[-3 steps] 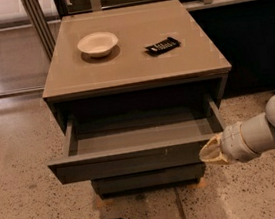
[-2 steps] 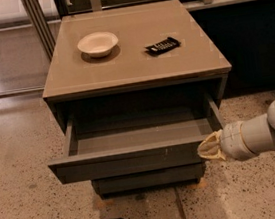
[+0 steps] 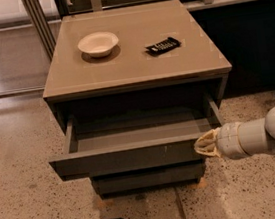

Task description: Close top drawer

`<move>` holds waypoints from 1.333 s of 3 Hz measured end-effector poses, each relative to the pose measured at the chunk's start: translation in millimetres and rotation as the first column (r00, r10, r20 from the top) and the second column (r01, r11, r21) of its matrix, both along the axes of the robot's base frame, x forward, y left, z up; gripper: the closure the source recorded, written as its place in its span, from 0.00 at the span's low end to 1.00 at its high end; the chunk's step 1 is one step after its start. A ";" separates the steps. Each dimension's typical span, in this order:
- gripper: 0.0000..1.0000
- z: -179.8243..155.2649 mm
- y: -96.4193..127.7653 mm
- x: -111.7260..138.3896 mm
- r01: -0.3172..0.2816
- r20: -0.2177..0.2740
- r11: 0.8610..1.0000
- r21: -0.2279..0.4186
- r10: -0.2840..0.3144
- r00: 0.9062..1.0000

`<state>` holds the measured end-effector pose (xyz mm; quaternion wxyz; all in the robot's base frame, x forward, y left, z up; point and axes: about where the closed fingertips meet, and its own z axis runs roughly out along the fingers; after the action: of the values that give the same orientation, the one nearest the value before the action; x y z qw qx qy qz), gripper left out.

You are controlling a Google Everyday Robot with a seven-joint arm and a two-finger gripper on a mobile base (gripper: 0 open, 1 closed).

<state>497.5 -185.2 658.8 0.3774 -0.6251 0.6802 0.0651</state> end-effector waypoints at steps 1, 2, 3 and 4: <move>1.00 -10.7 -2.4 17.9 0.028 0.045 1.000 0.004 -0.028 0.999; 1.00 -18.2 -5.0 39.1 0.061 0.085 0.998 0.015 -0.062 0.994; 1.00 -18.1 -3.8 61.5 0.084 0.127 0.996 0.024 -0.087 0.988; 1.00 -12.7 0.0 83.8 0.098 0.169 0.995 0.030 -0.101 0.980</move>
Offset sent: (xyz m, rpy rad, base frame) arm 0.0652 -0.0124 -0.0257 0.0209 -0.1399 -0.1104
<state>581.4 -185.2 646.1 0.4438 -0.5894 0.6751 -0.0003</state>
